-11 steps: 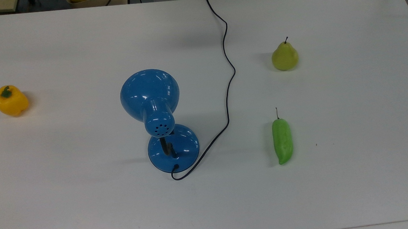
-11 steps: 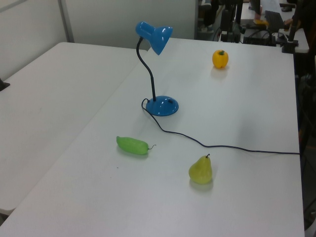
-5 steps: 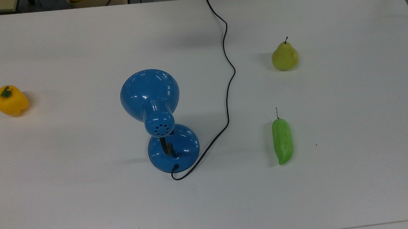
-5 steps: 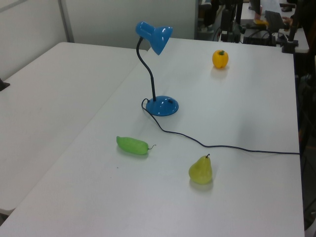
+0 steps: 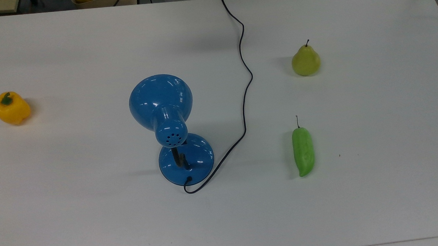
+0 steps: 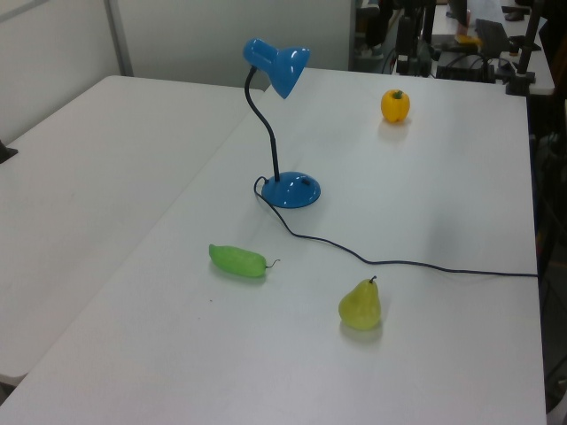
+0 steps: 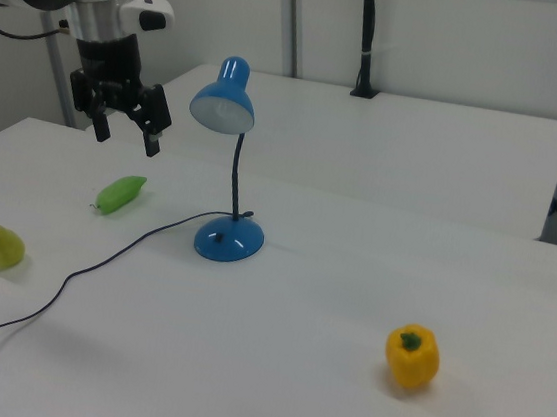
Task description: Turn on desk lamp
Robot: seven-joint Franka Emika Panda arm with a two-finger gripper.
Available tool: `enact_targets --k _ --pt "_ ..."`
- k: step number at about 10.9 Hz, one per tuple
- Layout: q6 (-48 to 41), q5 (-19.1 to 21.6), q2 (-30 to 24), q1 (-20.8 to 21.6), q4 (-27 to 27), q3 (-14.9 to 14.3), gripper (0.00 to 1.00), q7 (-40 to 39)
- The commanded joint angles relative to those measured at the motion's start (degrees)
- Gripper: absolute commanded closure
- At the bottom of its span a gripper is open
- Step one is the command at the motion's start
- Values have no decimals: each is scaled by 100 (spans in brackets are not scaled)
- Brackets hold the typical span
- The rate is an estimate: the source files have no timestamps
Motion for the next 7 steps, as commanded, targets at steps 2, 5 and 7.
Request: enact_targets --k 2,5,7 --pt "330 80 -164 -6 -210 -19 25 14" --pt "358 98 -164 -15 -236 -2 92 14" --pt "366 98 -164 -24 -289 16 100 14"
